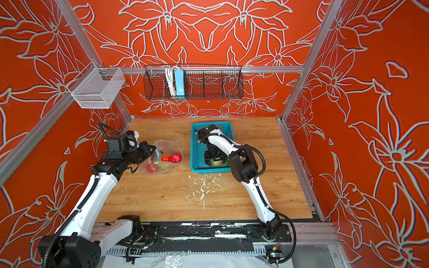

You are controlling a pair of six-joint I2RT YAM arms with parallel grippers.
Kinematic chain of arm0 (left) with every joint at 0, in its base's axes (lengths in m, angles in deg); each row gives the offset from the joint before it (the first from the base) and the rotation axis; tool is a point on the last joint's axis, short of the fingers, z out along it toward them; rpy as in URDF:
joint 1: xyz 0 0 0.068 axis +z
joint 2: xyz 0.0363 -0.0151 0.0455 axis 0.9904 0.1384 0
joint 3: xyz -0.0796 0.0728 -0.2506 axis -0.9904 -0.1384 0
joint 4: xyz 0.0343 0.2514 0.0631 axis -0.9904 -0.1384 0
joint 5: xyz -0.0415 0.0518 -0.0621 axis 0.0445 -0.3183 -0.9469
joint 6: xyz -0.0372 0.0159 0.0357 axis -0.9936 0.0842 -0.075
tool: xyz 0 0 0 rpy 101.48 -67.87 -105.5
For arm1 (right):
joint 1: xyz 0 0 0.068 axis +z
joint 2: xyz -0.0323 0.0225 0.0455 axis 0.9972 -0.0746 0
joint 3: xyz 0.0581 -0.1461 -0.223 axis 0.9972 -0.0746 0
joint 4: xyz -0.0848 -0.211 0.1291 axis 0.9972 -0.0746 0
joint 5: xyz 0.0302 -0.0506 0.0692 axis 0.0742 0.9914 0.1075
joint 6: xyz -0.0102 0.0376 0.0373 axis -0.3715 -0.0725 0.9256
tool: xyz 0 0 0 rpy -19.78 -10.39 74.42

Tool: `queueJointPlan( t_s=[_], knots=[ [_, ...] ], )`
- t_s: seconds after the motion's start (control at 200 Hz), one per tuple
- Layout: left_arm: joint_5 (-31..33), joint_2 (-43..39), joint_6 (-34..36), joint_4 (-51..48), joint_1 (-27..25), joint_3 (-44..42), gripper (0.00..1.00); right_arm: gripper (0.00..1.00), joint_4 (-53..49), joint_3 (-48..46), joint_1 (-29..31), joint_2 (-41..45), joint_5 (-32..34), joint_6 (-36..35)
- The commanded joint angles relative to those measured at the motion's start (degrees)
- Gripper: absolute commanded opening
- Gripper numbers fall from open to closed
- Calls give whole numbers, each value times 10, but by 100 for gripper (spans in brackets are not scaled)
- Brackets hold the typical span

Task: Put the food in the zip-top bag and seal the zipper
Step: 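Lower the right gripper onto the yellow potato and close on it, then lift the potato with the right gripper out of the basket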

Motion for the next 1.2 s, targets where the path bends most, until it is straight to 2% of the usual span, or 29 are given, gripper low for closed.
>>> queueJointPlan(
  t_s=[0.0, 0.345, 0.616, 0.941, 1.101, 1.196],
  knots=[
    [6, -8, 7, -7, 5, 10, 0, 80, -8, -2, -3, 6, 23, 15],
    [15, -12, 7, -9, 4, 8, 0, 80, -6, 18, -4, -5, 25, 24],
    [16, -14, 7, -7, 4, 6, 0, 81, 35, 4, -5, 30, 12, 36],
    [15, -13, 7, -8, 4, 7, 0, 81, 39, 7, -11, 6, 15, 47],
    [15, -12, 7, -7, 5, 7, 0, 89, 47, 7, -14, 10, 14, 56],
    [13, -11, 7, -7, 5, 7, 0, 90, 52, 5, -14, 12, 15, 59]
  ],
)
